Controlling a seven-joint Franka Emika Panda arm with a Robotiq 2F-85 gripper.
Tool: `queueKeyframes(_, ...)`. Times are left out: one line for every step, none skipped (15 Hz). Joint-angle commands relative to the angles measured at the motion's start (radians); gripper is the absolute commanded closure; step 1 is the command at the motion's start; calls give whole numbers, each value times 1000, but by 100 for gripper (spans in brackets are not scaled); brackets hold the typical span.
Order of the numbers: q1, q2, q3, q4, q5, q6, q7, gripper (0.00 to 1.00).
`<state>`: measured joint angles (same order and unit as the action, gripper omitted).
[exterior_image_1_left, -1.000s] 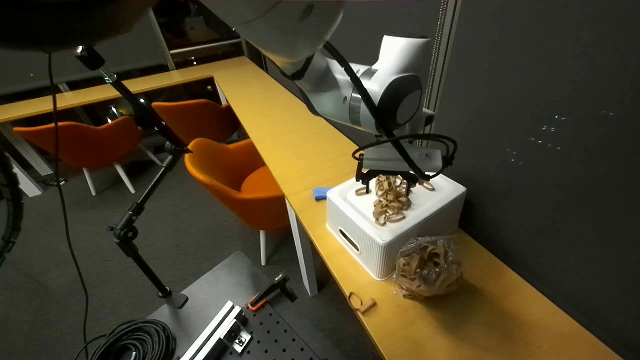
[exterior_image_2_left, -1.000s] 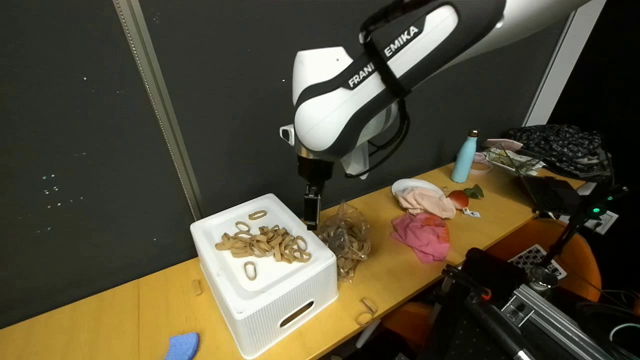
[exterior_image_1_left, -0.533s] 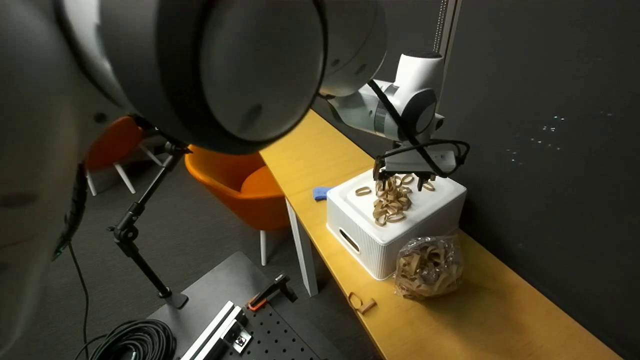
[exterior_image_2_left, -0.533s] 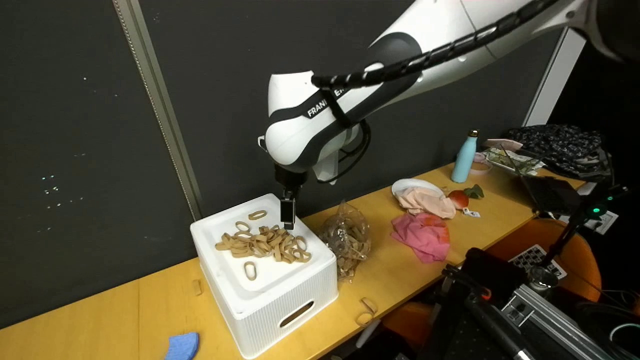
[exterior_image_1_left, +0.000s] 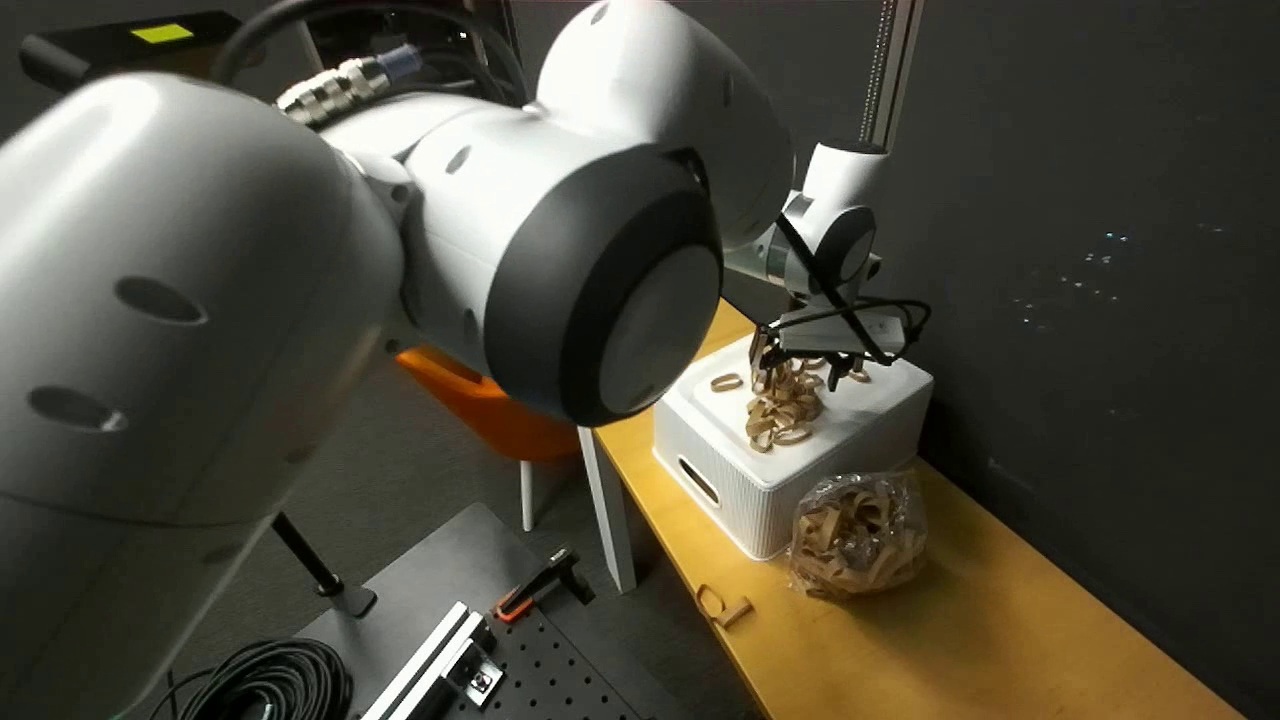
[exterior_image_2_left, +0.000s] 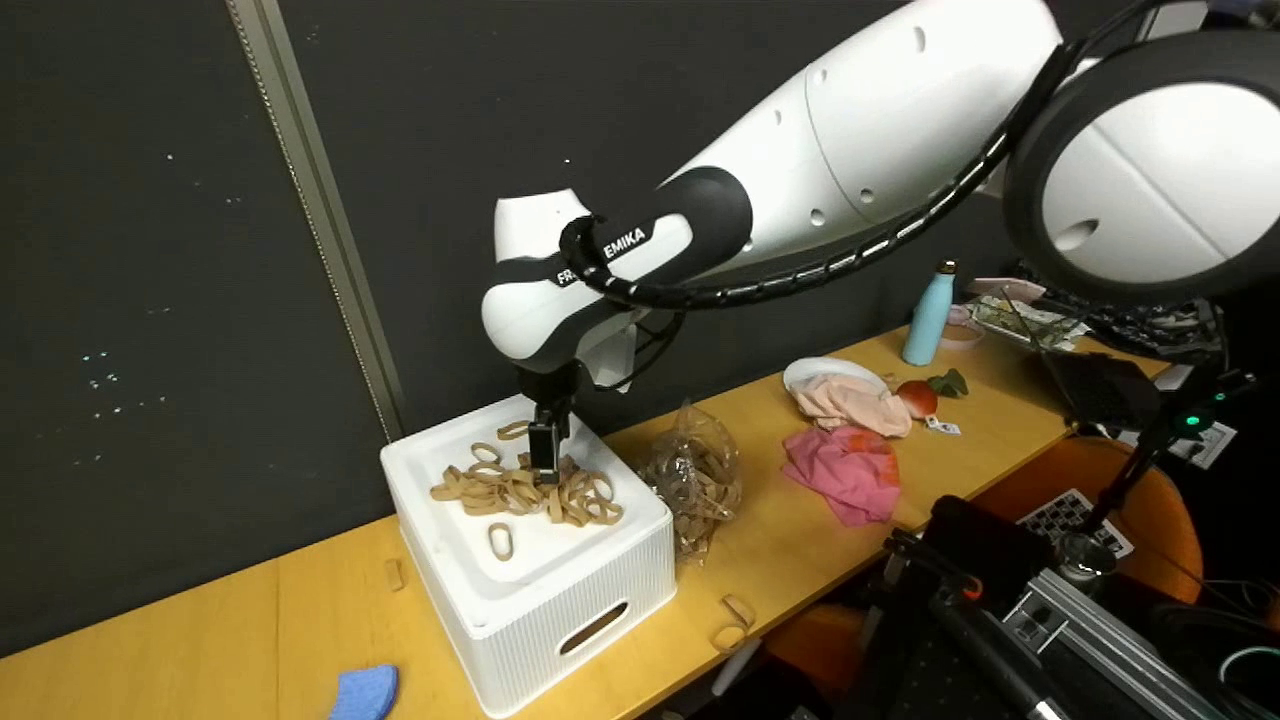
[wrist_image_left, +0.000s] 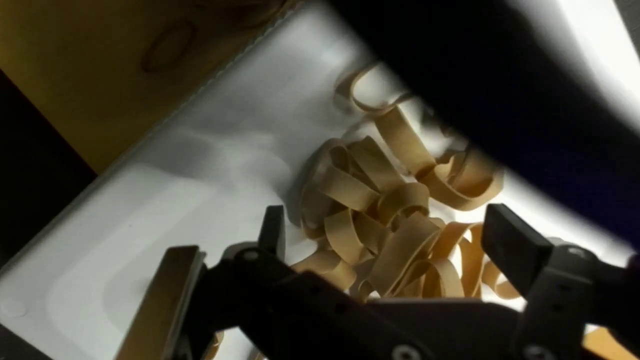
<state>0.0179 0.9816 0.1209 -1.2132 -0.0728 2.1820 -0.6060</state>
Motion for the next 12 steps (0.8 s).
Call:
queueKeyframes(9, 109, 14, 185, -7, -95, -18, 0)
queueKeyframes(13, 131, 16, 221, -4, -116, -20, 0)
queueKeyframes(18, 149, 16, 250, -5, -135, -21, 0)
queueKeyframes(26, 167, 16, 278, -4, -152, -21, 0)
queueKeyframes(34, 180, 15, 302, -7, -168, -20, 0)
queueKeyframes(42, 191, 15, 324, -7, -185, -19, 0)
queueKeyframes(50, 201, 14, 344, -8, -200, -19, 0)
queueKeyframes(58, 211, 10, 364, -11, -213, -16, 0)
queueKeyframes(65, 223, 6, 383, -13, -224, -16, 0)
queueKeyframes(72, 231, 3, 400, -17, -236, -15, 0)
queueKeyframes(79, 238, -1, 413, -22, -248, -14, 0)
queueKeyframes(86, 243, -7, 425, -29, -257, -12, 23)
